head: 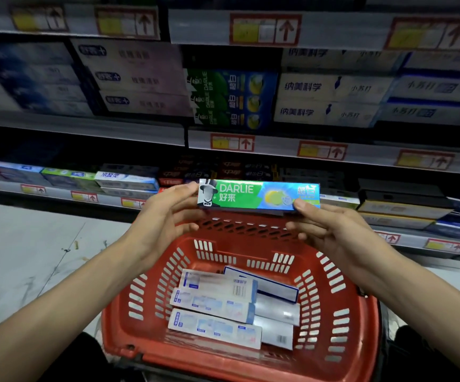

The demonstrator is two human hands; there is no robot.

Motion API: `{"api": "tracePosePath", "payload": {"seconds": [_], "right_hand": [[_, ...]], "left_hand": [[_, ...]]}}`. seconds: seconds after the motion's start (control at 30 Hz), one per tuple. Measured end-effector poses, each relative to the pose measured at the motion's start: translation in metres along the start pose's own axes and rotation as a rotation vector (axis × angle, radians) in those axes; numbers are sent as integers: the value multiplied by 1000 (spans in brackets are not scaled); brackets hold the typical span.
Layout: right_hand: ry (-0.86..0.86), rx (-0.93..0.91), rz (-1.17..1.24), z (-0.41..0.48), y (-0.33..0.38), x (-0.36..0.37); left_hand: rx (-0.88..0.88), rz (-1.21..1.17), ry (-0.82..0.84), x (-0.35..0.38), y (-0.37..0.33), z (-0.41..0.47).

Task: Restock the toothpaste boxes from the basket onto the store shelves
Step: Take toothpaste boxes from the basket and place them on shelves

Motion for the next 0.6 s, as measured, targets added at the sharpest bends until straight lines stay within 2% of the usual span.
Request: {"api": "tracePosePath", "payload": {"seconds": [0.37, 0.6], "right_hand": [[-16, -158, -14, 23, 66, 27], [-107, -303, -19, 39, 121, 26]], "left_hand": [[266, -75, -80, -3, -74, 14], [441, 45, -68, 1, -123, 26]]}}
Point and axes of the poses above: each hand's wrist, its own z-axis towards the middle knuckle, its own x-axis out of the palm, y = z × x, the point moved 10 cm from there along z, towards the middle knuckle, and after that the axes turned 12 degrees about -z, right-handed, at the moved point
